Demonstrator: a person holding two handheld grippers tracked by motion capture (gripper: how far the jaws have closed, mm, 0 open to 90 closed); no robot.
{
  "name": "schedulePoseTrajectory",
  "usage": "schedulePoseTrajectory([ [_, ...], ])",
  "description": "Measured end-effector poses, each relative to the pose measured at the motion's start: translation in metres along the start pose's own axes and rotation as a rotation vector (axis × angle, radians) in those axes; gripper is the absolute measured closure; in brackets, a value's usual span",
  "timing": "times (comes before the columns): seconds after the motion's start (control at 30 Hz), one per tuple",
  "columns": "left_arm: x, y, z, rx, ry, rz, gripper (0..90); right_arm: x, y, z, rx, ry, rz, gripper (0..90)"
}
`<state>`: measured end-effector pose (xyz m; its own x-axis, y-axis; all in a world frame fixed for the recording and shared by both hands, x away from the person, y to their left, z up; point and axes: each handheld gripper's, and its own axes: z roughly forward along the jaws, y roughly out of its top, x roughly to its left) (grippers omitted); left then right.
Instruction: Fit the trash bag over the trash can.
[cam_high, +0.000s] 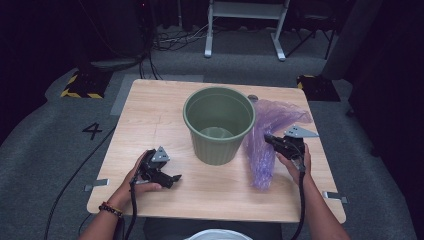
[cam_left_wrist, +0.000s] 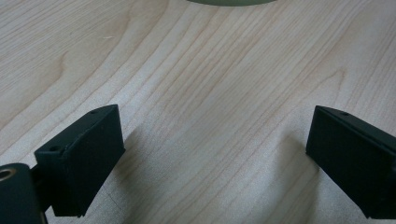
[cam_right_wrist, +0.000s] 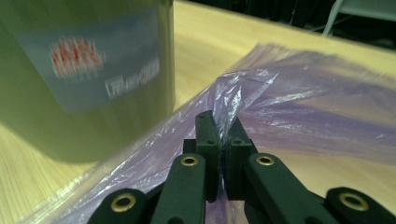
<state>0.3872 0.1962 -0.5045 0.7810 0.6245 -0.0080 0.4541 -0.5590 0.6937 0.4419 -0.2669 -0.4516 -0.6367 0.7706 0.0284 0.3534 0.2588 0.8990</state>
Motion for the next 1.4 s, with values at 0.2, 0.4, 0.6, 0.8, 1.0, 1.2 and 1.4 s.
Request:
schedulePoseTrajectory([
  [0.2,0.0,0.0,0.0,0.0,-0.002,0.001,3.8,0.002,0.019,-0.013,-0.074,-0.015,-0.02,88.2],
  [0.4,0.0,0.0,0.0,0.0,-0.001,0.001,3.8,0.008,0.043,-0.032,-0.178,-0.041,-0.036,88.2],
  [0.6,0.0,0.0,0.0,0.0,-0.001,0.001,3.8,0.009,0.055,-0.042,-0.231,-0.059,-0.037,88.4],
  [0.8,0.0,0.001,-0.003,-0.012,-0.004,0.001,11.2,0.012,0.067,-0.049,-0.282,-0.066,-0.048,88.4],
  [1.0,-0.003,0.008,-0.015,-0.084,-0.038,-0.009,15.5,0.016,0.081,-0.054,-0.327,-0.073,-0.057,88.5],
  [1.2,-0.005,0.017,-0.035,-0.164,-0.005,-0.016,16.3,0.017,0.087,-0.057,-0.349,-0.082,-0.058,88.5],
  [1.4,-0.002,0.028,-0.058,-0.257,0.044,-0.054,15.8,0.019,0.096,-0.056,-0.37,-0.082,-0.053,88.5],
])
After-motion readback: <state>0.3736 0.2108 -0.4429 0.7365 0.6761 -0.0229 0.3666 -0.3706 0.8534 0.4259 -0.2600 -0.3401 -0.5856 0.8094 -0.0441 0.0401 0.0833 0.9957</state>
